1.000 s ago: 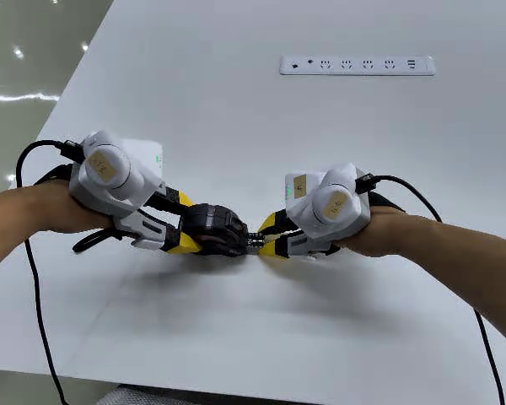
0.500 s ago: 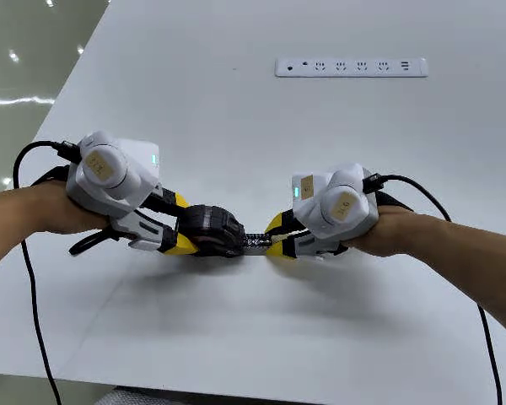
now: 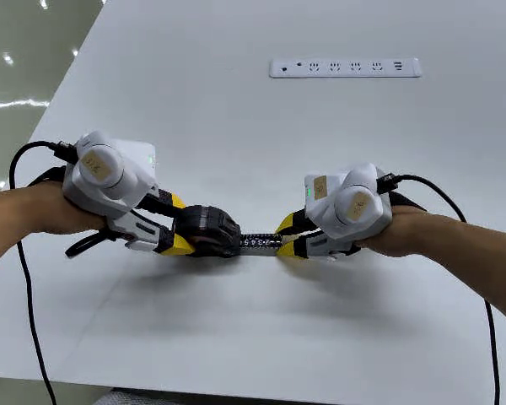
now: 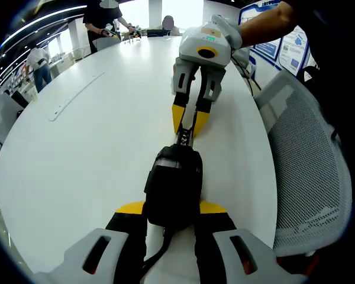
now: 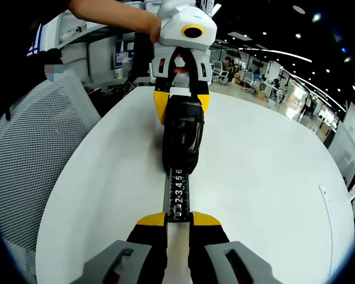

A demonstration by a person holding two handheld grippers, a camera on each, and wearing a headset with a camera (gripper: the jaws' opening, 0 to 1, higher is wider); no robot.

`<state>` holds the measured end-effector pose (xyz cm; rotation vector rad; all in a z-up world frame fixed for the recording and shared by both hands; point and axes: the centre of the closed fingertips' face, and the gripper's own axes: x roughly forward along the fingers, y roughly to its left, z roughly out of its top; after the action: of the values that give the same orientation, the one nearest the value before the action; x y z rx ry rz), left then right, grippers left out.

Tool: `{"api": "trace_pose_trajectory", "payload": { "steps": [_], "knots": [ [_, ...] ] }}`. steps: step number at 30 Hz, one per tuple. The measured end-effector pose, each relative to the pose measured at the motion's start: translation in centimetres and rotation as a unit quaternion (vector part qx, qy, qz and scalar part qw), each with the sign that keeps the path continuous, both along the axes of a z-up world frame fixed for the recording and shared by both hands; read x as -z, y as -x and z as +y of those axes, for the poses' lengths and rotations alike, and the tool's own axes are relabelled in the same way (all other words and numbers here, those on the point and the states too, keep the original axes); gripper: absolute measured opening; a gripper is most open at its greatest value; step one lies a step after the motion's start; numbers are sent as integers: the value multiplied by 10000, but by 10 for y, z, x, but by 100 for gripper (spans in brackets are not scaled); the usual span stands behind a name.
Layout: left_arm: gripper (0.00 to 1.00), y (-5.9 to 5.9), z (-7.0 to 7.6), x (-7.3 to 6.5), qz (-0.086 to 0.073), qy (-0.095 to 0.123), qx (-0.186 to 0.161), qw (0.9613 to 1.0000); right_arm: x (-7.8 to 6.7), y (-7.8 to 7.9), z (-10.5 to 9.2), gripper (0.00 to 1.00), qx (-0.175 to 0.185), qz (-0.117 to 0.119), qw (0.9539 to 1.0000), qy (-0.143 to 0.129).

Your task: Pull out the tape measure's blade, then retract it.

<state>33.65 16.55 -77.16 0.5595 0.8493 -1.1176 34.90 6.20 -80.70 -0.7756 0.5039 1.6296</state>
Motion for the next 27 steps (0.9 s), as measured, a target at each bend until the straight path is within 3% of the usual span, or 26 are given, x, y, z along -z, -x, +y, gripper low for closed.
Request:
{"api": "trace_pose_trajectory", "payload": {
  "steps": [27],
  "knots": [
    [25, 1, -1, 0, 44, -106, 17, 9999, -1, -7, -37, 9, 136, -98, 9997, 171]
  ]
}}
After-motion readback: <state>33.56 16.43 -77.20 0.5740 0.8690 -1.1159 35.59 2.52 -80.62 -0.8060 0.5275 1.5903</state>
